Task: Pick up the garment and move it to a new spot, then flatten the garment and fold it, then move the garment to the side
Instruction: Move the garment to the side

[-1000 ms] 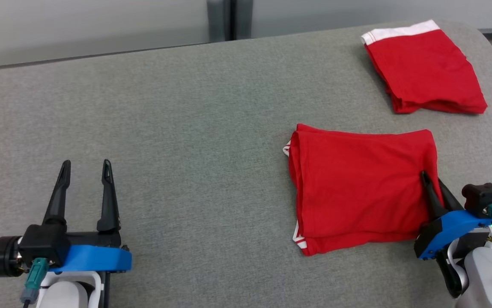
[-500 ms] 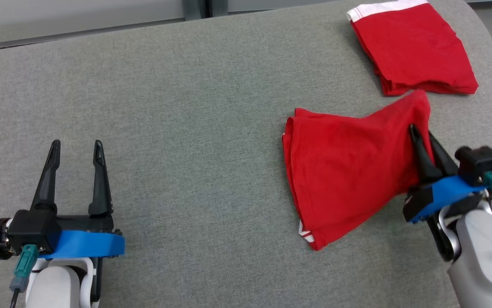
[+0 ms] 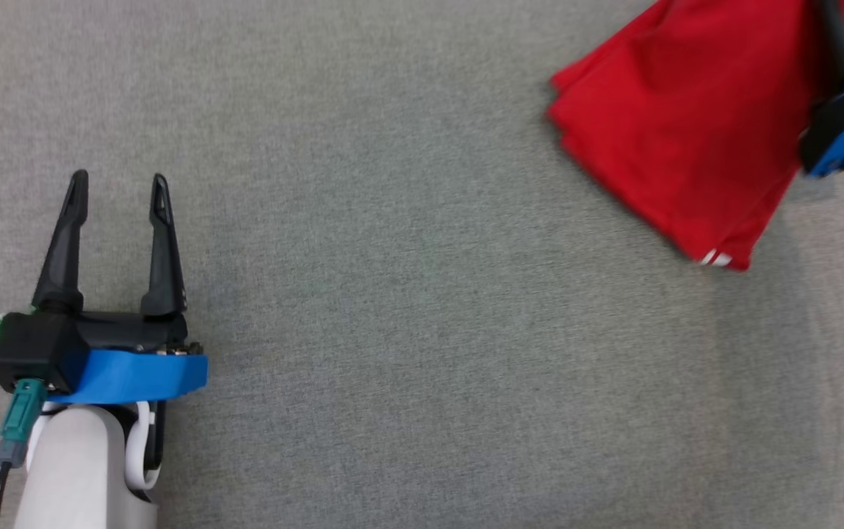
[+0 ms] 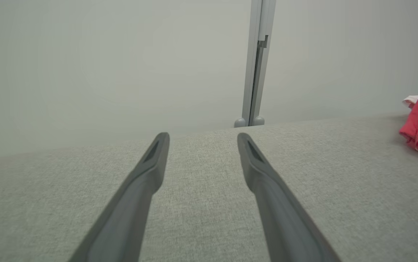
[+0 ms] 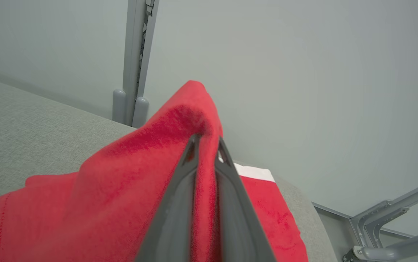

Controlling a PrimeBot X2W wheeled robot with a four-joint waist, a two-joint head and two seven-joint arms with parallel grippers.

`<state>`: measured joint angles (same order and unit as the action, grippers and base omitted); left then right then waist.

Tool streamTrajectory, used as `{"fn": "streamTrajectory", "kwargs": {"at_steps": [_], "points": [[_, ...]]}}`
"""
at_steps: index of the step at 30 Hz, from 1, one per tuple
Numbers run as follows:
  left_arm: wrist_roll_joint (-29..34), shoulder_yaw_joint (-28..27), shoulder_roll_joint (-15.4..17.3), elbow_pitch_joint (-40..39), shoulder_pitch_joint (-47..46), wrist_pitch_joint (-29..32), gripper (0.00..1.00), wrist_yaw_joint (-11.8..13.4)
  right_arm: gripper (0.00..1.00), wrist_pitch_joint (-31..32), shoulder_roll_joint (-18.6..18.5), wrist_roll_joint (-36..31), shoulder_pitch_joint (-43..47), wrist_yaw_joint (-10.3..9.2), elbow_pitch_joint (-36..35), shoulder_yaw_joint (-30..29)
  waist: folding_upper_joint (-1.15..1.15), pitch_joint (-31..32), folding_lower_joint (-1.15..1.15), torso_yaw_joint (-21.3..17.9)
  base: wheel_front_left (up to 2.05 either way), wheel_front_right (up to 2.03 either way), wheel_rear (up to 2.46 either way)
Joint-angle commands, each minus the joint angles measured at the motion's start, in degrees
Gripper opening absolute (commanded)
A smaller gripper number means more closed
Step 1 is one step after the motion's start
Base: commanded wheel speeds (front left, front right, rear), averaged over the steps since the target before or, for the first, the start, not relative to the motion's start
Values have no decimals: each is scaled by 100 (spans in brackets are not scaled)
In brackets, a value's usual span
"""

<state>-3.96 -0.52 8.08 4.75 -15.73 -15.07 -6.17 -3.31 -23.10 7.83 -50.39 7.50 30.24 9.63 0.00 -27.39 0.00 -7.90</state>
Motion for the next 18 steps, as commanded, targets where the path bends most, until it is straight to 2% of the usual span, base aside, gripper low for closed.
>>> {"fn": "streamTrajectory", "kwargs": {"at_steps": [1,10,15,18], "points": [[22,-2,48,-54,-151,-12,100,-20,0,78,-157,71,-224,0,101,-89,0,-250,0,108,0,0,0],[55,-2,162,-305,-374,-13,100,-34,0,272,-1148,184,-822,-1,925,-602,0,-764,0,120,0,0,0],[59,-14,207,-392,-408,-12,100,-35,0,367,-1317,99,-978,-2,1308,-905,0,-846,0,57,0,0,0],[45,-24,229,-428,-408,-12,100,-36,0,450,-1254,2,-1013,-1,1512,-1038,0,-868,0,28,0,0,0]]}}
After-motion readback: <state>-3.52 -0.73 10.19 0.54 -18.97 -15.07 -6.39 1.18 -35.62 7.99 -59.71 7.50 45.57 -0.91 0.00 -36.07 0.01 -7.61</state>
